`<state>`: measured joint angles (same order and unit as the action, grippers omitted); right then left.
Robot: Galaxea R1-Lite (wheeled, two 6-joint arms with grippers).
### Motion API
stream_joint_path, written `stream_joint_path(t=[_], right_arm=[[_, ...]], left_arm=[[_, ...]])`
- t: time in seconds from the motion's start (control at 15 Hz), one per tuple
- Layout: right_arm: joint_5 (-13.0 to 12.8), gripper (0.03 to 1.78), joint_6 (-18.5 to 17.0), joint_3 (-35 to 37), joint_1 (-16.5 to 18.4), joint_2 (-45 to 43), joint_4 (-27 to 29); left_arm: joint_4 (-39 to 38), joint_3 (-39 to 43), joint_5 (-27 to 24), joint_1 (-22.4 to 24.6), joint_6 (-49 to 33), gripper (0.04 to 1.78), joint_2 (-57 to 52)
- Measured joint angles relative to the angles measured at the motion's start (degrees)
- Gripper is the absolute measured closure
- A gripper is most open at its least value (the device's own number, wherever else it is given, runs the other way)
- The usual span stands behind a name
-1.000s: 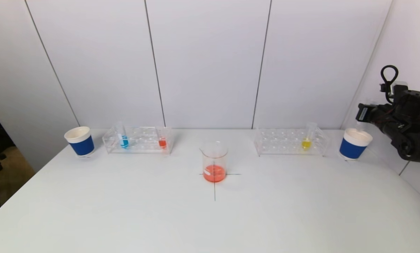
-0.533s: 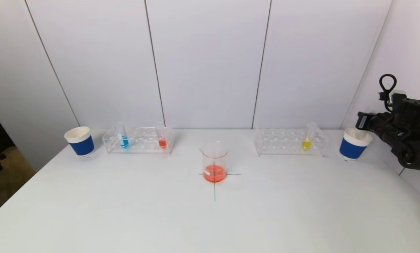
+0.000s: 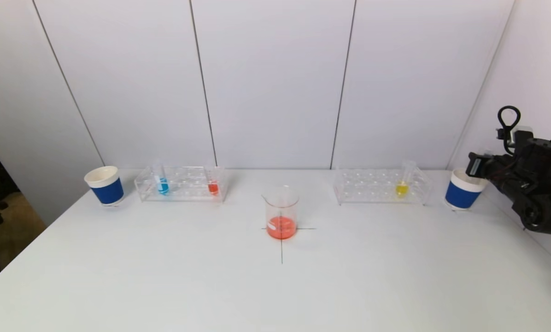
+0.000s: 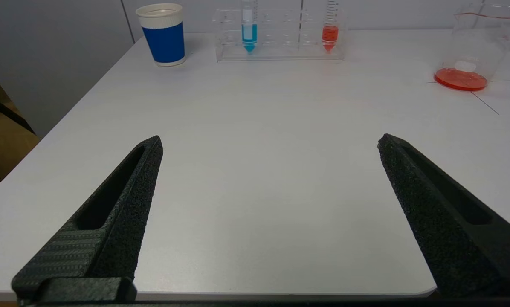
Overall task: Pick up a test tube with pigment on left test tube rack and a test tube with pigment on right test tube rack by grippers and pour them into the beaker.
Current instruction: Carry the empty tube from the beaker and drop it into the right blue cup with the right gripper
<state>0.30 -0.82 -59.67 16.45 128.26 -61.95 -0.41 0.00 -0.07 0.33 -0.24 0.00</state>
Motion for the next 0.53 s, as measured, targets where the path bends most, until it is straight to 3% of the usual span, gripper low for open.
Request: stream_joint_path(t=[0.53], right_arm=[[0.0, 1.31, -0.4, 1.2, 0.1, 0.0, -0.1]], left_arm=[[0.0, 0.0, 0.0, 0.0, 0.0, 0.06, 0.0]])
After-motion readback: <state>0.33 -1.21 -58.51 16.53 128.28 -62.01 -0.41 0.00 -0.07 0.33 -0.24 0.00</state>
